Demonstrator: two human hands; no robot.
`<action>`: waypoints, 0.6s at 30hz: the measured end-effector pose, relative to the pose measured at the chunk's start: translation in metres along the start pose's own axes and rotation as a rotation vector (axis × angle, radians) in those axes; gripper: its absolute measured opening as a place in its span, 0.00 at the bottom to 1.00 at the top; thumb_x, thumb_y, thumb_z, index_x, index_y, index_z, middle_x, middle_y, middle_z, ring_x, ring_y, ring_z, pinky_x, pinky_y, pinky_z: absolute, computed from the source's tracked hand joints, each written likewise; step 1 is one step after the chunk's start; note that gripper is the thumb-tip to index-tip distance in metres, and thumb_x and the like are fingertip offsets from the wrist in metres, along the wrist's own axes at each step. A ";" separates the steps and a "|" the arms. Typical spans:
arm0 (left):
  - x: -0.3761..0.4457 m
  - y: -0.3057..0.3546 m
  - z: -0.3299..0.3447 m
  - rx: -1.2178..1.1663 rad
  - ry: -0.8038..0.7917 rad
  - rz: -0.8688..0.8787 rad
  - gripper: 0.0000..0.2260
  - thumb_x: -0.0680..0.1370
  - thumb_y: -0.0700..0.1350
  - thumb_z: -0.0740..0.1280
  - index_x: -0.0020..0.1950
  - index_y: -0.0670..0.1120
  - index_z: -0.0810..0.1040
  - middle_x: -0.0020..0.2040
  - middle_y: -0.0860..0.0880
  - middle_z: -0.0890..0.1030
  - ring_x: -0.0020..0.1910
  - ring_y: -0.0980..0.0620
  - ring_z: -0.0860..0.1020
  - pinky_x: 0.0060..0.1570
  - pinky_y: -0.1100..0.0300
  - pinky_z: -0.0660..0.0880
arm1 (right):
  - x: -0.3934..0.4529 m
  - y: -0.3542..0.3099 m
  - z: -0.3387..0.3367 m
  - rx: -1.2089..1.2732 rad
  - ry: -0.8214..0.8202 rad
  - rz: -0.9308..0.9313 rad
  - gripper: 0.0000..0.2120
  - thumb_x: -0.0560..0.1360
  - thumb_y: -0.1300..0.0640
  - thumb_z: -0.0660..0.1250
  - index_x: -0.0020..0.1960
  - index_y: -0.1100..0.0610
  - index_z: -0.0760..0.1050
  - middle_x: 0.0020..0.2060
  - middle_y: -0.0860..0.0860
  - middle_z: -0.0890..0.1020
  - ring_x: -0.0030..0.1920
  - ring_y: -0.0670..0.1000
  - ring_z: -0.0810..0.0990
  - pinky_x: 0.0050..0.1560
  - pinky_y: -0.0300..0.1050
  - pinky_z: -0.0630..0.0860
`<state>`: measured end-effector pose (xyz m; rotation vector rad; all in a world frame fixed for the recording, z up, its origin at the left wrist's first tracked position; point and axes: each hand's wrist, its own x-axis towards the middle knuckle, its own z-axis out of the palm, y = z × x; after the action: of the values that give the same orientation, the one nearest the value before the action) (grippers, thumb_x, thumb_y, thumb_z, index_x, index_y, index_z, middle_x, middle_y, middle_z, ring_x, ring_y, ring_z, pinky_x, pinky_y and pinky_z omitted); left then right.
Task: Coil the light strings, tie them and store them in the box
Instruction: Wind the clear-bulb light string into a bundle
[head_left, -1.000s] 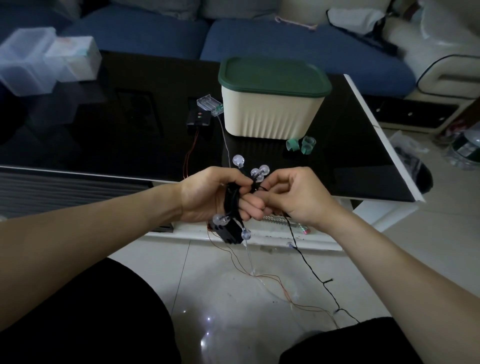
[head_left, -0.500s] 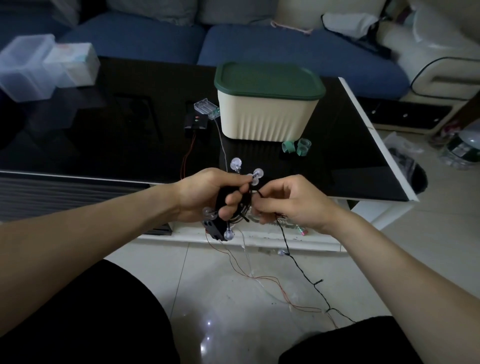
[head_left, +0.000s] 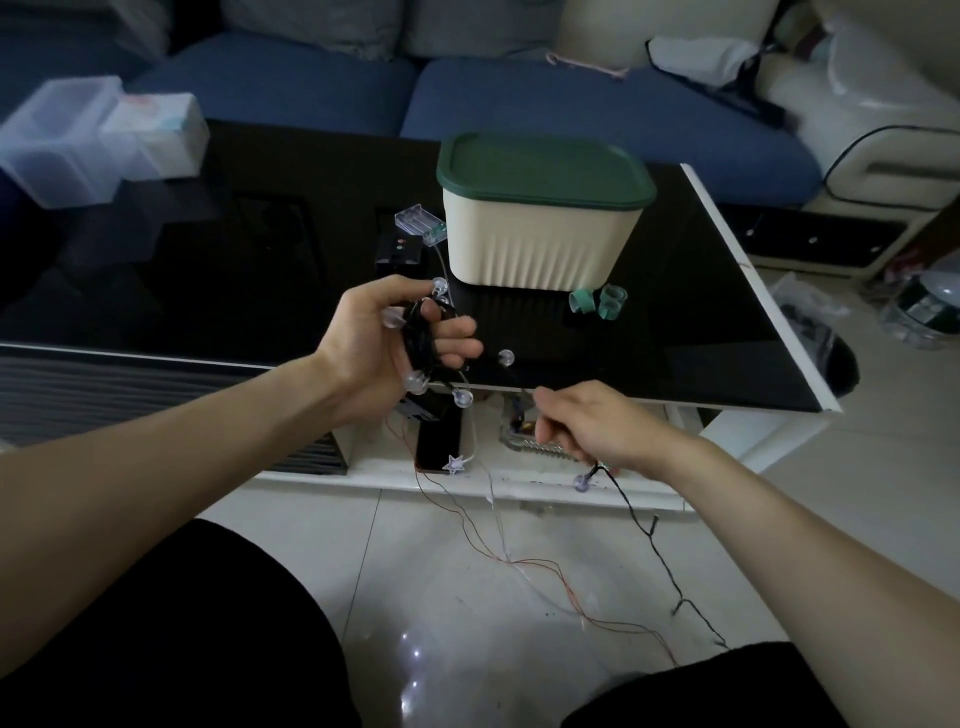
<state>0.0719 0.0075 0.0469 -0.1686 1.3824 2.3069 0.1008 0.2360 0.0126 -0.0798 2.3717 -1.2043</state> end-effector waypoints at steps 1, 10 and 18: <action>0.001 0.000 0.001 0.001 -0.012 0.005 0.07 0.73 0.47 0.63 0.39 0.44 0.71 0.48 0.38 0.84 0.46 0.42 0.84 0.48 0.57 0.76 | -0.001 -0.005 0.005 -0.054 0.005 -0.040 0.23 0.85 0.48 0.57 0.36 0.57 0.78 0.22 0.45 0.70 0.24 0.46 0.66 0.32 0.43 0.65; -0.002 -0.020 0.002 0.398 -0.288 -0.153 0.11 0.75 0.48 0.66 0.39 0.41 0.77 0.44 0.38 0.80 0.43 0.39 0.79 0.49 0.49 0.73 | -0.014 -0.044 0.031 -0.077 -0.096 -0.256 0.15 0.82 0.57 0.63 0.37 0.57 0.77 0.22 0.36 0.73 0.26 0.38 0.72 0.35 0.39 0.65; -0.003 -0.029 0.005 0.660 -0.363 -0.259 0.16 0.78 0.50 0.66 0.51 0.37 0.84 0.46 0.33 0.83 0.41 0.44 0.82 0.43 0.57 0.78 | -0.010 -0.030 0.020 -0.095 -0.042 -0.291 0.09 0.78 0.57 0.69 0.40 0.56 0.83 0.29 0.49 0.81 0.28 0.45 0.76 0.30 0.43 0.73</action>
<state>0.0881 0.0224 0.0268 0.2492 1.7123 1.4843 0.1138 0.2051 0.0294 -0.4911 2.4394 -1.2015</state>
